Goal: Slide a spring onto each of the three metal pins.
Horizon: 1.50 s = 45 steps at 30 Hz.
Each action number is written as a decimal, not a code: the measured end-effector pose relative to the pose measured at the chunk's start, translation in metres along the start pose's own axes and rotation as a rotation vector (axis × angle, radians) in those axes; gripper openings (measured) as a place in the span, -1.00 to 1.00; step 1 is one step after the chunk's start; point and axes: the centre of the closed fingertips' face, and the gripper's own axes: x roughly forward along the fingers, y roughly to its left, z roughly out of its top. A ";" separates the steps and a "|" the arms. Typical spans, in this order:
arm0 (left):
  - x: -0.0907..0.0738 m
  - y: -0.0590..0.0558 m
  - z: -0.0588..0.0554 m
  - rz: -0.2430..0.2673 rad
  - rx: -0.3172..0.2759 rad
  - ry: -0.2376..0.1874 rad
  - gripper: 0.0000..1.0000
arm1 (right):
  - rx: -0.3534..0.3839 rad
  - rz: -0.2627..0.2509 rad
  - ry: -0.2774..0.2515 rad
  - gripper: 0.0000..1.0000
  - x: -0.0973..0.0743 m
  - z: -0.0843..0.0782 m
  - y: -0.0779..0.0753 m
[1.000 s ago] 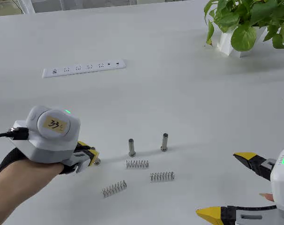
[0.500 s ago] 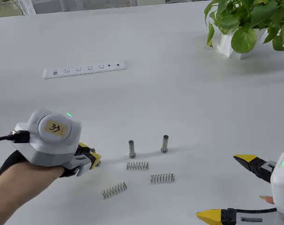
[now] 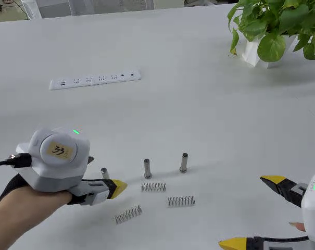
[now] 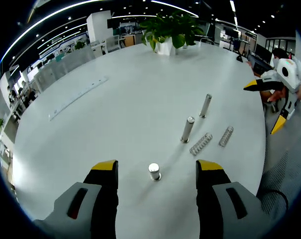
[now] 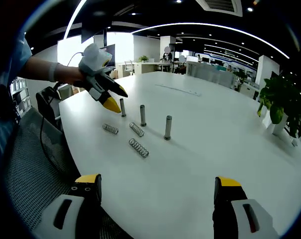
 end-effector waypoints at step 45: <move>-0.045 -0.032 -0.032 -0.087 -0.002 -0.139 0.95 | -0.010 -0.001 -0.011 0.98 0.001 0.003 0.000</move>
